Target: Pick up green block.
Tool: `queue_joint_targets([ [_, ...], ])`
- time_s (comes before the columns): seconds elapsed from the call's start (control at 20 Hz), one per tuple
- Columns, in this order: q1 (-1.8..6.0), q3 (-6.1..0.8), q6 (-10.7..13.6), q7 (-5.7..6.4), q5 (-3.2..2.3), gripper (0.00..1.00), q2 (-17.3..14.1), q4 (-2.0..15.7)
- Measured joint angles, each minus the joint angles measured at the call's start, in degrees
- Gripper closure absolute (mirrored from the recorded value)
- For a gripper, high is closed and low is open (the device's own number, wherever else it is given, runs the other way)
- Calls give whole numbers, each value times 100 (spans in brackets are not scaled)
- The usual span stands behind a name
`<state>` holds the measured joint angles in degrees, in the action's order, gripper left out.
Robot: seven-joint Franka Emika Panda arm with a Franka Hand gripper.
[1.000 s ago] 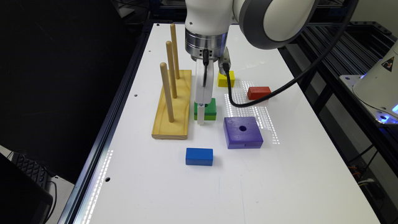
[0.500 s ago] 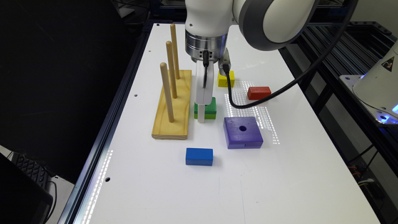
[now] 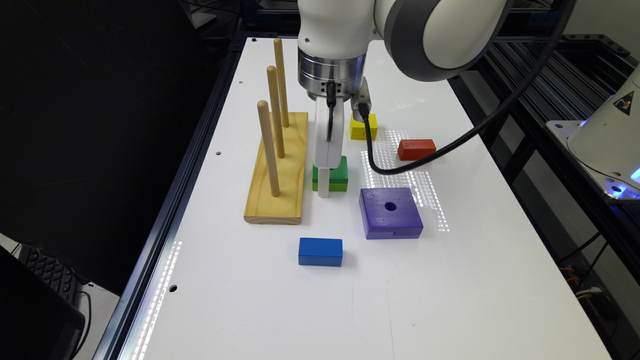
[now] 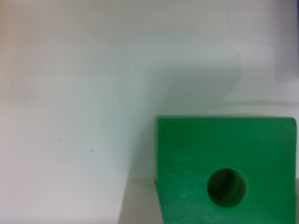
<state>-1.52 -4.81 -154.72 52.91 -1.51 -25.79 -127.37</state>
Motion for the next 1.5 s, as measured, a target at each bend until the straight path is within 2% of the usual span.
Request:
queue_joint_targets([
  [0.15,0,-2,77,0,0,100,94,-1],
  [0.45,0,-14,521,0,0,100,516,-10],
  [0.7,0,-21,671,0,0,100,693,-12],
  [0.95,1,-37,1131,0,0,100,1143,-14],
  [1.3,2,-46,1254,0,0,100,1303,-15],
  [1.5,2,-53,1549,0,0,100,1602,-13],
])
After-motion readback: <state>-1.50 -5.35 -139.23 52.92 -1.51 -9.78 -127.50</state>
